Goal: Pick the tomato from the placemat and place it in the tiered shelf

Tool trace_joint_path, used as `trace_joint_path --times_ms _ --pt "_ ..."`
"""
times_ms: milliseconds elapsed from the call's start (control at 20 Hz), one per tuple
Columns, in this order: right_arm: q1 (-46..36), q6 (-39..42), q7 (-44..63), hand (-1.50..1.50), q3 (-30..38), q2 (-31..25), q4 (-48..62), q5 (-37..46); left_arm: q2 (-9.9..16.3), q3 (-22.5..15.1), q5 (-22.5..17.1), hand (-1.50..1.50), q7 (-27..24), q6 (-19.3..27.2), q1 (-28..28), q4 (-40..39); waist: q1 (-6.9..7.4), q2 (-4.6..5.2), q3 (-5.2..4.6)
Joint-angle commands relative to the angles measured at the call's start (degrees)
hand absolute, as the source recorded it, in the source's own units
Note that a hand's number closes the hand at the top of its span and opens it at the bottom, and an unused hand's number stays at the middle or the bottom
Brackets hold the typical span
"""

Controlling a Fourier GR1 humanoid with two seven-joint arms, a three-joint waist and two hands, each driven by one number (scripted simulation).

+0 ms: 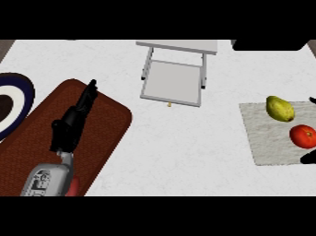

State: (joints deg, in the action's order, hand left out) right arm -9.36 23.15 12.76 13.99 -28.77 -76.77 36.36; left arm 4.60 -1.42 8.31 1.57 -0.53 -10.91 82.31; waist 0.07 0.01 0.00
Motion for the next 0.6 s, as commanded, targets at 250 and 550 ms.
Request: trace_joint_path --times_ms 250,550 --pt "3.09 -1.15 -5.36 -1.5 0.23 0.5 3.13 2.56 0.77 1.2 -0.18 0.0 0.35 -1.71 0.14 0.79 -0.13 -0.01 0.0" --pt "2.53 2.94 -3.37 1.5 -3.46 0.34 0.36 4.84 0.07 1.6 0.0 0.0 0.14 -1.32 -1.71 -1.72 -0.29 -0.02 -0.02"
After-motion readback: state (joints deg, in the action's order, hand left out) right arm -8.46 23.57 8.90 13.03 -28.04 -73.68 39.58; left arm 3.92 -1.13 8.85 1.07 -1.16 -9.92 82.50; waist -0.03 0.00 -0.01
